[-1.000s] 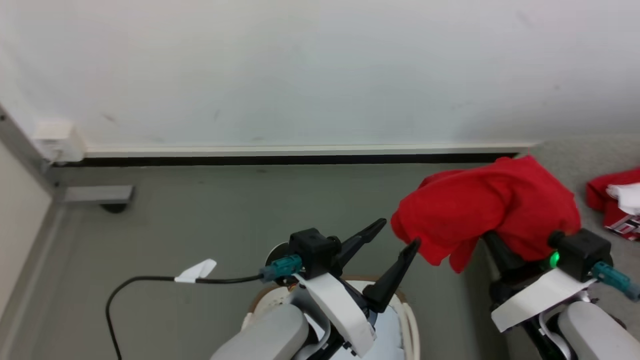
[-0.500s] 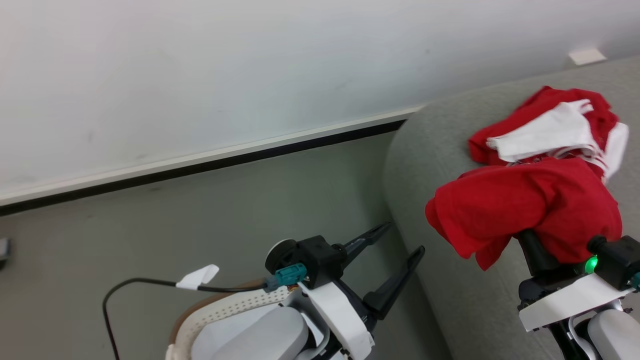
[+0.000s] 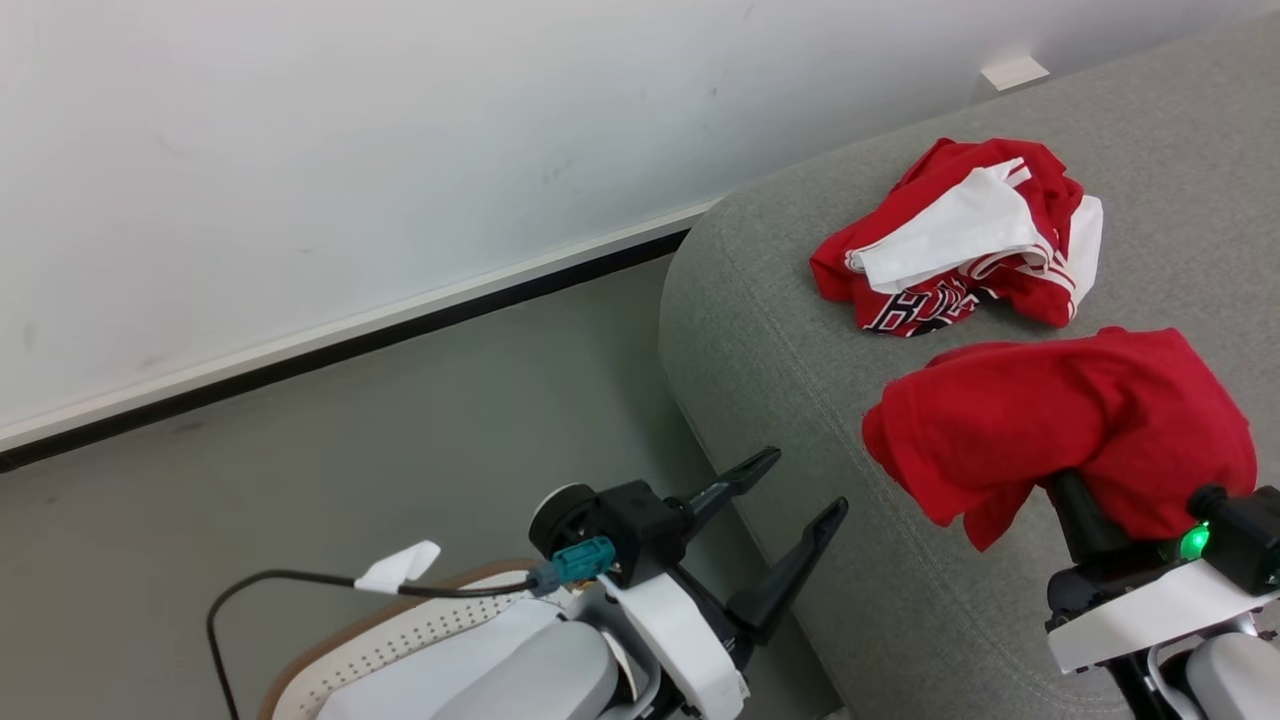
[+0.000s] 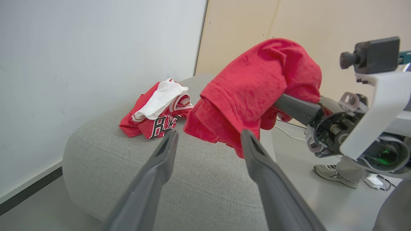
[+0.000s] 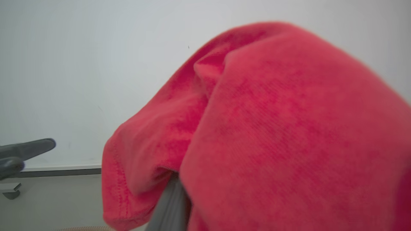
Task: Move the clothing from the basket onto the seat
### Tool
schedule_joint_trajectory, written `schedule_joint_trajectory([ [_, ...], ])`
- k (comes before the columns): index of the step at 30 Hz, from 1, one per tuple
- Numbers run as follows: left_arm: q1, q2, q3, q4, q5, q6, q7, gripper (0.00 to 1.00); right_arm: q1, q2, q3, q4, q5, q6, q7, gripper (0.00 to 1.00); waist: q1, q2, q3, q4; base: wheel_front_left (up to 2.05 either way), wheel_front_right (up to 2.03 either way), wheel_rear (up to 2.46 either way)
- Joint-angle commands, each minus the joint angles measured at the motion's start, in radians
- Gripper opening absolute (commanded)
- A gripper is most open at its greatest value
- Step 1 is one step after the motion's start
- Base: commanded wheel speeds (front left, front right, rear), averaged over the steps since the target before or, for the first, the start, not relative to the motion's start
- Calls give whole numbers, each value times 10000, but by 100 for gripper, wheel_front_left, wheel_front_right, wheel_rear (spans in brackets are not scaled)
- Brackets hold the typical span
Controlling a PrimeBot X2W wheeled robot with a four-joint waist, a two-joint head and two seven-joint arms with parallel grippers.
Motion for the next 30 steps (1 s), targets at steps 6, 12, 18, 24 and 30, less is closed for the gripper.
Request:
schedule_joint_trajectory([
  [6, -40, 6, 3, 88, 180, -41, -19, 100, -528, -361, -753, 453, 394, -24, 3, 0, 0, -1, 455, 148, 0, 0, 0],
  [12, -380, 186, -18, 118, 293, -51, -10, 100, -1586, -1019, -1151, 1299, 1189, -23, 3, 0, 0, -1, 1323, 539, 0, 0, 0],
  [18, -757, 422, 56, 73, 373, -33, 87, 100, -2600, -1832, -967, 2223, 2225, -23, 242, 0, 0, -1, 2192, 903, 0, 0, 0],
  [24, -1175, 646, 92, -98, 539, 80, 330, 100, -3685, -2912, -392, 3116, 3680, -24, 1457, 0, 0, -1, 3187, 1293, 0, 0, 0],
  [30, -1548, 665, 106, -299, 663, 161, 423, 100, -4645, -3762, 237, 4104, 4865, -24, 2866, 0, 0, -1, 3940, 1664, 0, 0, 0],
])
